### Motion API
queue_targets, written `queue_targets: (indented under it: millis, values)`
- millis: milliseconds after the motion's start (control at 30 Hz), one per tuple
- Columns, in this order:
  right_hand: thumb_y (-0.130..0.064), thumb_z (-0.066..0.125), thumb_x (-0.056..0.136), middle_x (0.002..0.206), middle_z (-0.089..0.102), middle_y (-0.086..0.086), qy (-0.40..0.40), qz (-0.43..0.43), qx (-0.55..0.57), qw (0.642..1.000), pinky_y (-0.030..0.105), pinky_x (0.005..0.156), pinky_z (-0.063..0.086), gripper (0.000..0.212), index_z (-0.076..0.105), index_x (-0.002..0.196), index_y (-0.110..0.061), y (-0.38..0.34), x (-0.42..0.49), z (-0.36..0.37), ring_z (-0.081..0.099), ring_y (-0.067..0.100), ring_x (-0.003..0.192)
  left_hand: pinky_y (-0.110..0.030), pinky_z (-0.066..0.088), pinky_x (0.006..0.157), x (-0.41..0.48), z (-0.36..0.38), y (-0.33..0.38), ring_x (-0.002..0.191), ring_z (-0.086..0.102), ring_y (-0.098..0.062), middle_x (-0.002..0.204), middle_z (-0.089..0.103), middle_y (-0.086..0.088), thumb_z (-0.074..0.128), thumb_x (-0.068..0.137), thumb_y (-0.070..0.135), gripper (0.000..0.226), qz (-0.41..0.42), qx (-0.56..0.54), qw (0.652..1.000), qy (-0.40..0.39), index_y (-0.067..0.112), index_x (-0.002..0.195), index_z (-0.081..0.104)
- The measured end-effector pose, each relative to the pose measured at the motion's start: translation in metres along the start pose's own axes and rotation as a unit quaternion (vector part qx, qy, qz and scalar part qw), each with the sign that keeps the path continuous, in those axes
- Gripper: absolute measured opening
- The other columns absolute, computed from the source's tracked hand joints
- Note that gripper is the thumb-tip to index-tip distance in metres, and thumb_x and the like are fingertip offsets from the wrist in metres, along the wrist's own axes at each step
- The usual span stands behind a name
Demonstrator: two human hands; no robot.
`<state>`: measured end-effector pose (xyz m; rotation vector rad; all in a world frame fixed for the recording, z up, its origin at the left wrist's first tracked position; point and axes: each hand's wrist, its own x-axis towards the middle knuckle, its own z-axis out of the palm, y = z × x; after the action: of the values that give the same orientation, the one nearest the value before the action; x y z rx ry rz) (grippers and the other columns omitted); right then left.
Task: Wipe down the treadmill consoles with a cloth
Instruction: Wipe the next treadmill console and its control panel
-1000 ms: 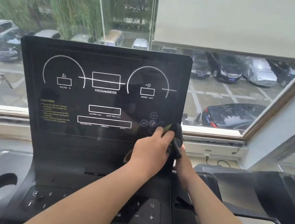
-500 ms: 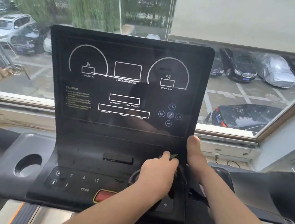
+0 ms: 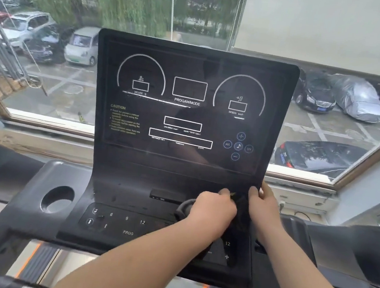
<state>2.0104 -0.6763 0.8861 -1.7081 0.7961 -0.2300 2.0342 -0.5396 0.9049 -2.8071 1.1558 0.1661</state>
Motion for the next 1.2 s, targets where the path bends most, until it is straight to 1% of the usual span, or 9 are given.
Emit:
queue_targets:
  millis: [200,267,400,533,633,767,1000,1100,1200]
  values:
    - [-0.019,0.053,0.101,0.125,0.046,-0.004,0.11,-0.116,-0.086,0.983,0.028,0.098,0.043,0.031,0.059,0.131,-0.021,-0.008,-0.023,0.008,0.056,0.015,0.109,-0.038,0.035,0.063,-0.016,0.001,-0.051,0.095,0.07,-0.034,0.131,0.051,-0.014,0.065,0.09,0.007,0.035,-0.031,0.037,0.999,0.018,0.011,0.124,0.059]
    - [-0.016,0.054,0.1,0.116,0.048,-0.004,0.102,-0.15,-0.094,0.979,0.012,0.087,0.039,0.023,0.063,0.119,-0.025,-0.011,-0.033,0.017,0.056,0.006,0.097,-0.037,0.035,0.065,-0.024,-0.004,-0.07,0.096,0.071,-0.033,0.129,0.053,-0.013,0.06,0.094,0.01,0.029,-0.057,0.044,0.997,0.013,0.014,0.122,0.062]
    - [-0.013,0.052,0.099,0.102,0.064,-0.007,0.043,-0.147,-0.08,0.985,0.027,0.082,0.046,0.023,0.068,0.102,-0.029,-0.016,-0.043,0.045,0.061,0.007,0.089,-0.037,0.039,0.069,-0.042,-0.007,-0.114,0.103,0.069,-0.033,0.125,0.054,-0.008,0.061,0.095,0.018,0.03,-0.109,0.033,0.993,-0.009,0.02,0.125,0.063]
    - [-0.011,0.052,0.101,0.081,0.068,-0.006,0.013,-0.13,-0.078,0.988,0.011,0.055,0.043,0.024,0.069,0.101,-0.028,-0.021,-0.049,0.077,0.057,0.002,0.059,-0.04,0.044,0.071,-0.061,0.003,-0.155,0.105,0.066,-0.033,0.125,0.053,-0.005,0.06,0.093,0.021,0.039,-0.148,-0.031,0.988,-0.027,0.024,0.131,0.058]
    - [-0.012,0.053,0.102,0.093,0.068,-0.008,-0.003,-0.117,-0.104,0.988,0.008,0.062,0.043,0.021,0.068,0.106,-0.025,-0.024,-0.057,0.101,0.061,0.004,0.076,-0.042,0.052,0.079,-0.081,0.01,-0.195,0.106,0.067,-0.033,0.128,0.054,-0.003,0.058,0.092,0.024,0.049,-0.174,-0.052,0.983,-0.033,0.029,0.14,0.053]
    - [-0.014,0.052,0.101,0.111,0.064,-0.01,-0.018,-0.119,-0.144,0.982,0.025,0.083,0.045,0.023,0.067,0.11,-0.028,-0.023,-0.067,0.125,0.061,0.011,0.103,-0.044,0.058,0.082,-0.103,0.014,-0.245,0.106,0.067,-0.031,0.129,0.055,-0.001,0.058,0.091,0.025,0.056,-0.217,-0.048,0.974,-0.052,0.033,0.146,0.05]
    - [-0.015,0.052,0.1,0.11,0.069,-0.012,-0.022,-0.133,-0.172,0.976,0.032,0.088,0.051,0.024,0.068,0.107,-0.032,-0.021,-0.089,0.149,0.064,0.013,0.1,-0.042,0.052,0.074,-0.097,0.019,-0.228,0.098,0.068,-0.034,0.128,0.051,-0.003,0.057,0.094,0.021,0.041,-0.16,-0.085,0.983,-0.019,0.026,0.135,0.055]
    - [-0.014,0.052,0.1,0.107,0.07,-0.01,-0.031,-0.134,-0.178,0.974,0.028,0.085,0.048,0.024,0.069,0.107,-0.03,-0.019,-0.098,0.16,0.063,0.01,0.099,-0.037,0.04,0.063,-0.089,0.031,-0.218,0.089,0.067,-0.033,0.126,0.048,-0.001,0.053,0.093,0.015,0.047,-0.107,-0.115,0.988,-0.01,0.03,0.138,0.051]
    - [-0.015,0.052,0.1,0.103,0.071,-0.012,-0.041,-0.134,-0.173,0.975,0.017,0.075,0.045,0.024,0.07,0.106,-0.03,-0.017,-0.107,0.171,0.064,0.002,0.089,-0.036,0.043,0.065,-0.097,0.04,-0.23,0.089,0.068,-0.033,0.127,0.048,0.001,0.052,0.094,0.018,0.053,-0.102,-0.128,0.987,0.005,0.036,0.143,0.047]
